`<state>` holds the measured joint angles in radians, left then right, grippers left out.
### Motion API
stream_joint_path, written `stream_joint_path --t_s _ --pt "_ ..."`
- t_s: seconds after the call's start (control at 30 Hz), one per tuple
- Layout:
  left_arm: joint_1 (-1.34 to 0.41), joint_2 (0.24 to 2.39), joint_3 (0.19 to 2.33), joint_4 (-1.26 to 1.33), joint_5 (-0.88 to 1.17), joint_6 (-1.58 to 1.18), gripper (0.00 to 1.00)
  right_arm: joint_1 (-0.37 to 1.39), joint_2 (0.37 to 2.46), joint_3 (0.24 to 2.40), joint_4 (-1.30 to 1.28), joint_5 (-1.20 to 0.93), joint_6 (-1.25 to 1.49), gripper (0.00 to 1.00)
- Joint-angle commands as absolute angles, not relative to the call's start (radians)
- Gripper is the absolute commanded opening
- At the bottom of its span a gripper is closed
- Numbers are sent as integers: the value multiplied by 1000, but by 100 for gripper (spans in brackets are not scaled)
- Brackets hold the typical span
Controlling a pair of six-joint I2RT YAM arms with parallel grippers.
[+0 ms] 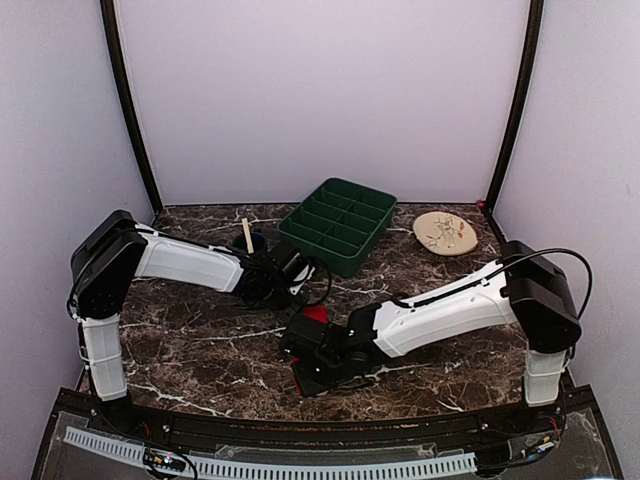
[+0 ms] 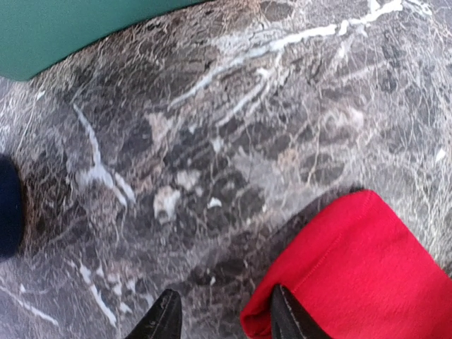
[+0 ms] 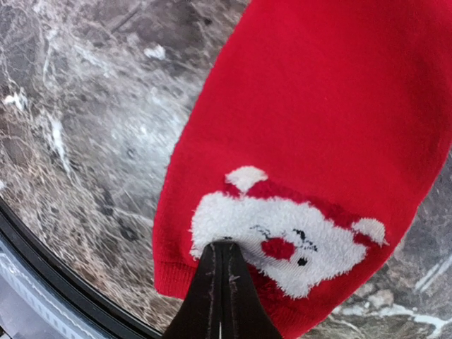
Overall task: Roll the socks
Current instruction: Rotate the sock at the center of the board.
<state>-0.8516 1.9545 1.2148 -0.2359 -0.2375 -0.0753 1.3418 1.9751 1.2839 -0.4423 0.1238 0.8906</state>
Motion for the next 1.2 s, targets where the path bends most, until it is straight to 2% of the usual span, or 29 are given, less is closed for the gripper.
stream_joint_path --t_s 0.0,0.2,0.43,0.8,1.17 --pt "-834 1992 1239 -255 -209 -44 46 1350 2027 1327 -462 135 860 0" --pt "-822 1999 1274 -253 -210 -37 46 1331 2056 1373 -484 162 834 0" --pt "-819 1968 1310 -265 -215 -51 54 1309 2030 1392 -522 205 795 0" --pt "-819 1897 1358 -293 -231 -72 63 1298 1986 1443 -536 221 698 16" --pt "-820 1777 1307 -318 -259 -112 68 1294 1877 1437 -563 264 589 31"
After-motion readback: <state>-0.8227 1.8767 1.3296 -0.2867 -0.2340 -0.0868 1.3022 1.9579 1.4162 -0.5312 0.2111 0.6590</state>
